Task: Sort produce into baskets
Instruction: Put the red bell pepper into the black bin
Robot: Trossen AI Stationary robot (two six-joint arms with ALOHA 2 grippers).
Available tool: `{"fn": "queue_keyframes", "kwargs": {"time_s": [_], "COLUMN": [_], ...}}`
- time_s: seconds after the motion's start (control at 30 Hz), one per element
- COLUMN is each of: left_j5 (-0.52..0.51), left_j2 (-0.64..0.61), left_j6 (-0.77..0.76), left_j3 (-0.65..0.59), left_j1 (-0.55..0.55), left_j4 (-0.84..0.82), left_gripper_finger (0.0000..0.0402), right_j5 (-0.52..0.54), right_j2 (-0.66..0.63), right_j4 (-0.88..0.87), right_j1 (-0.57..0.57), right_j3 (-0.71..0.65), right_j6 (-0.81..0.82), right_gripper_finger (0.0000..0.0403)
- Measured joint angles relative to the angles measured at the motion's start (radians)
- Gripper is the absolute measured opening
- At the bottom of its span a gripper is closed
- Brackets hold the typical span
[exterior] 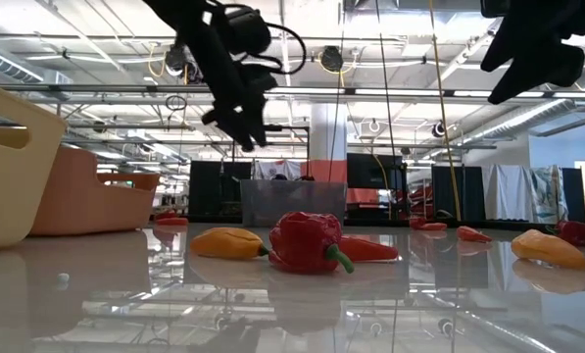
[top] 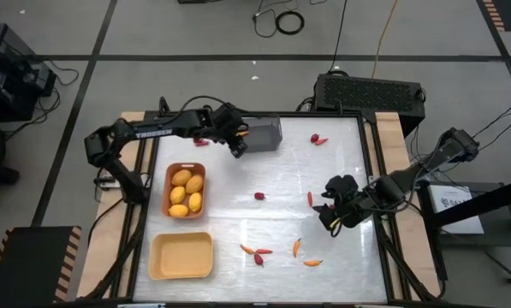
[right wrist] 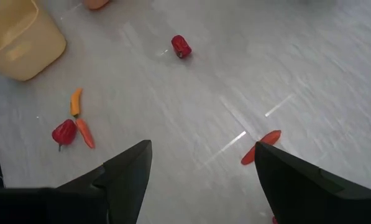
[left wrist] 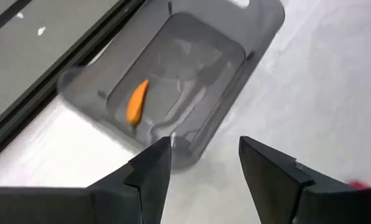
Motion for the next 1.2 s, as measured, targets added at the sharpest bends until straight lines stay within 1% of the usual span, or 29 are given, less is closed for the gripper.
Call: {"fn": "queue_keyframes", "kwargs": {"time_s": [0.1,0.2,0.33,0.43,0.6,0.77,0.87,0.97,1.07,1.2], "left_j5": [0.0,0.0,0.0,0.004,0.015,0.017,0.015,-0.022,-0.027,-0.027], "left_j2": [-0.051,-0.088,-0.094,-0.069,-0.02,0.018,0.043,0.071,0.098,0.121], "left_j6": [0.008,0.008,0.008,0.011,0.078,0.163,0.188,0.192,0.192,0.194], "left_j3": [0.0,0.0,0.0,0.0,0.0,0.0,0.0,0.0,0.0,0.0], "left_j1": [0.007,0.041,0.128,0.206,0.318,0.389,0.402,0.408,0.409,0.38], "left_j4": [-0.076,-0.167,-0.312,-0.38,-0.414,-0.415,-0.417,-0.427,-0.431,-0.429], "left_gripper_finger": [0.0197,0.0192,0.0187,0.0187,0.0187,0.0187,0.0187,0.0187,0.0187,0.0187], "right_j5": [0.0,0.001,0.001,0.001,0.0,0.0,0.001,0.005,0.023,0.027], "right_j2": [0.0,0.0,0.0,0.0,0.0,0.0,0.0,0.0,0.0,0.0], "right_j4": [0.006,0.005,0.01,0.017,0.042,0.044,0.043,0.042,0.042,0.042], "right_j1": [-0.012,-0.026,-0.046,-0.052,-0.052,-0.052,-0.052,-0.052,-0.052,-0.059], "right_j3": [0.0,0.0,0.0,0.0,0.0,0.0,0.0,0.0,0.0,0.0], "right_j6": [0.0,-0.002,-0.003,-0.001,0.0,0.0,-0.004,-0.017,-0.024,-0.033], "right_gripper_finger": [0.0276,0.0276,0.0276,0.0276,0.0276,0.0276,0.0276,0.0276,0.0276,0.0276]}}
